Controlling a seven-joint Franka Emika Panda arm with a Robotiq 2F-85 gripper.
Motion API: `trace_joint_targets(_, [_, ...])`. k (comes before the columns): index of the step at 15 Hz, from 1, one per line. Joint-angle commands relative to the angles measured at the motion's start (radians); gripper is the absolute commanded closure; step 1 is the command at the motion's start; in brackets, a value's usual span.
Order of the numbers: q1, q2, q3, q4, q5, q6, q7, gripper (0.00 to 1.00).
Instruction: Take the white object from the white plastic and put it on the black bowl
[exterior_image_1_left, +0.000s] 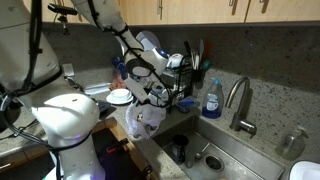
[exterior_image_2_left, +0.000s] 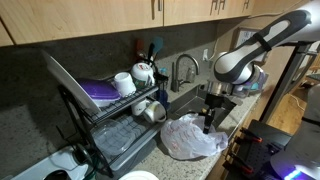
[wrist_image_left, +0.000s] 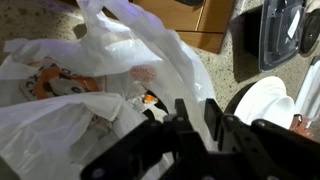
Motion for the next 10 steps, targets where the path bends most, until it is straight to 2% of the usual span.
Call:
trace_joint_targets(1, [-0.026, -0.001, -0.014, 0.001, 0.068, -0.024, -0.087, 0.71])
trace_joint_targets(2, [-0.032, 0.008, -0.017, 0.0, 0.084, -0.018, -0.111, 0.64])
trace_joint_targets(3, [-0.039, 0.006, -0.017, 0.0, 0.089, -0.022, -0.121, 0.5])
trace_joint_targets(6, [-0.06, 0.006, -0.011, 0.0, 0.092, -0.018, -0.14, 0.31])
trace_joint_targets(8, [-0.061, 0.025, -0.009, 0.0, 0.096, -0.024, -0.15, 0.53])
trace_joint_targets(9, [-0.057, 0.039, -0.006, -0.001, 0.103, -0.029, -0.164, 0.54])
trace_joint_targets(10, [-0.05, 0.061, 0.0, -0.001, 0.112, -0.032, -0.174, 0.7])
